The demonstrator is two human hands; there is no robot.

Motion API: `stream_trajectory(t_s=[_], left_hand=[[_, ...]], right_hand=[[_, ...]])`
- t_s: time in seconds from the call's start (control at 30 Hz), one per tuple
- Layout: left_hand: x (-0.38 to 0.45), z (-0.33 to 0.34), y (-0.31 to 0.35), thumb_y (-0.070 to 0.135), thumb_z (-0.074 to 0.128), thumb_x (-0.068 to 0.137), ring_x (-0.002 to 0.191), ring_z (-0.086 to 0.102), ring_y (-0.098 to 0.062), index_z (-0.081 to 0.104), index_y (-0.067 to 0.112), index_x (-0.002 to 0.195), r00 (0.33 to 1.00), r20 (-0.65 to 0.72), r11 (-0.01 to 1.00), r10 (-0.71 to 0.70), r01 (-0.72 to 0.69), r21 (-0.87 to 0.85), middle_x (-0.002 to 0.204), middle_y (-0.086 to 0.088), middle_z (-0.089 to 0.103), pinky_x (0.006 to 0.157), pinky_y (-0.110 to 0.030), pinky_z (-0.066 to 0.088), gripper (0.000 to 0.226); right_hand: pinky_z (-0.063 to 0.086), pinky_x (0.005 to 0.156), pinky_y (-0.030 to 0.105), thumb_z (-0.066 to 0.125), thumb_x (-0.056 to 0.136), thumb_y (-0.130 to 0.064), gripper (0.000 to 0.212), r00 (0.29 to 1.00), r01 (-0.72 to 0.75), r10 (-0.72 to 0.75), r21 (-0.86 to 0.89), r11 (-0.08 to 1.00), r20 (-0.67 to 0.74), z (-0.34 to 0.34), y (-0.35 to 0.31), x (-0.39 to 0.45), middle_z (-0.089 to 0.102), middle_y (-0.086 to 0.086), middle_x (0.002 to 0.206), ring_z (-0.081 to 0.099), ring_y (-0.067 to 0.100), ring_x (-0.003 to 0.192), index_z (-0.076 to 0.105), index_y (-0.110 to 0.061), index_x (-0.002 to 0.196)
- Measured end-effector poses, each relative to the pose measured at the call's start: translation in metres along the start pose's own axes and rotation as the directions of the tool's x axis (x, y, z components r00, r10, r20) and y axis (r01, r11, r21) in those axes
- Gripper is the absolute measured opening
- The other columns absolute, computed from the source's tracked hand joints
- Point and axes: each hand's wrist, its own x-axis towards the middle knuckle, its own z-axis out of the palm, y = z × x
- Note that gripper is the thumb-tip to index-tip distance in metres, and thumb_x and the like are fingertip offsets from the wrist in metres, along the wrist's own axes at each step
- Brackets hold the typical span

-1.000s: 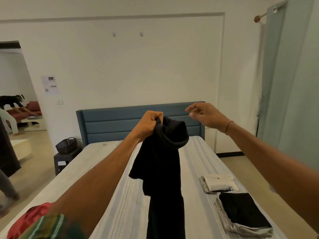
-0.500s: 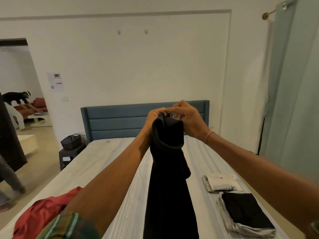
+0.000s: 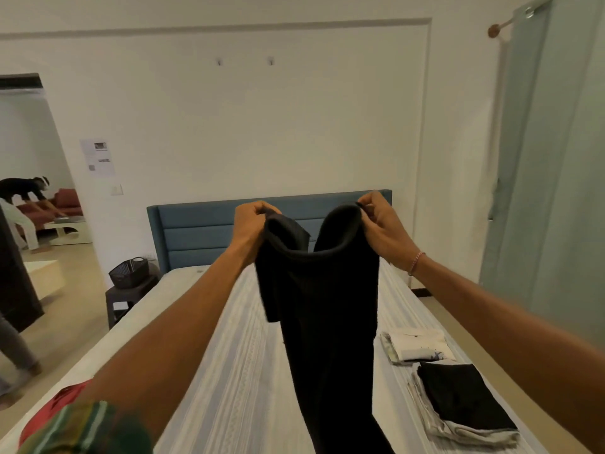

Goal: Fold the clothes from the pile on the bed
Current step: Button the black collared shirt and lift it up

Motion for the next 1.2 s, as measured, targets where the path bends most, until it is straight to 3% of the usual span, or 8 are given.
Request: stream_trajectory(t_s=[0.17,0.33,0.5,0.73,0.87,1.0,1.1,1.2], left_hand=[[0.017,-0.061,-0.013,0.012,0.066,0.092,0.058,0.058,-0.009,0.070,0.012,0.077,0.998,0.039,0.959,0.054,-0.063,0.276,0.071,-0.003,0.066,0.055,-0.019,0.047,0.016],[0.020,-0.091,-0.013,0.035,0.072,0.090,0.077,0.070,-0.011,0.078,0.015,0.087,0.961,0.275,0.952,0.009,-0.092,0.293,0.083,-0.001,0.076,0.068,-0.019,0.052,0.020],[0.017,-0.107,-0.017,0.033,0.061,0.097,0.079,0.072,-0.015,0.079,0.012,0.099,0.930,0.364,0.948,0.046,-0.155,0.277,0.088,-0.005,0.077,0.068,-0.019,0.054,0.028],[0.014,-0.098,-0.022,0.040,0.054,0.101,0.067,0.064,-0.001,0.072,0.009,0.088,0.939,0.344,0.977,0.012,-0.085,0.198,0.069,0.011,0.068,0.066,-0.015,0.048,0.039],[0.013,-0.103,-0.025,0.039,0.059,0.099,0.087,0.068,-0.014,0.076,0.006,0.098,0.957,0.277,0.996,-0.086,0.081,0.029,0.084,0.000,0.074,0.079,-0.029,0.051,0.037],[0.012,-0.113,-0.031,0.038,0.056,0.101,0.078,0.062,-0.014,0.072,0.003,0.085,0.967,0.241,0.995,-0.079,0.062,0.078,0.071,0.001,0.065,0.076,-0.030,0.047,0.041],[0.013,-0.116,-0.033,0.045,0.054,0.100,0.082,0.065,-0.019,0.065,-0.011,0.099,0.969,0.248,0.984,0.007,-0.052,0.173,0.084,-0.009,0.066,0.077,-0.027,0.052,0.057],[0.013,-0.114,-0.033,0.044,0.051,0.101,0.071,0.059,-0.019,0.064,-0.010,0.098,0.970,0.234,0.971,0.067,-0.117,0.209,0.078,-0.012,0.061,0.065,-0.022,0.048,0.056]], right_hand=[[0.040,0.062,0.012,0.054,0.104,-0.021,0.008,0.993,-0.009,-0.030,-0.331,0.943,-0.111,-0.045,0.016,0.004,0.058,-0.007,0.079,0.054,0.003,0.067,0.052,-0.013,0.104],[0.047,0.065,0.035,0.053,0.100,-0.048,0.035,0.993,-0.112,0.075,-0.590,0.799,-0.088,-0.058,0.017,0.015,0.062,-0.003,0.073,0.059,0.020,0.069,0.055,-0.024,0.074],[0.040,0.067,0.023,0.050,0.105,-0.029,0.022,0.987,-0.136,0.158,-0.443,0.886,0.013,-0.058,0.019,0.012,0.065,0.003,0.088,0.059,0.022,0.082,0.062,-0.016,0.092],[0.040,0.061,0.021,0.033,0.110,-0.025,0.022,0.954,-0.296,0.288,-0.379,0.877,-0.078,-0.036,0.030,0.005,0.057,0.006,0.088,0.053,0.022,0.076,0.049,-0.010,0.105],[0.041,0.050,0.029,0.028,0.109,-0.039,0.035,0.996,0.049,-0.086,-0.693,0.719,-0.018,-0.041,0.035,-0.002,0.058,0.008,0.078,0.054,0.025,0.059,0.048,-0.010,0.104],[0.055,0.047,0.032,0.040,0.104,-0.048,0.041,0.905,0.403,-0.342,-0.760,0.510,0.251,-0.067,0.048,-0.007,0.061,0.004,0.071,0.053,0.018,0.049,0.056,-0.011,0.102],[0.052,0.048,0.026,0.048,0.099,-0.050,0.043,0.908,0.388,-0.348,-0.774,0.499,0.231,-0.072,0.050,-0.003,0.062,0.003,0.066,0.048,0.013,0.048,0.061,-0.010,0.091],[0.039,0.052,0.021,0.054,0.099,-0.046,0.039,0.981,0.175,-0.184,-0.697,0.696,0.062,-0.065,0.042,0.003,0.059,0.000,0.064,0.051,0.016,0.052,0.059,-0.014,0.078]])
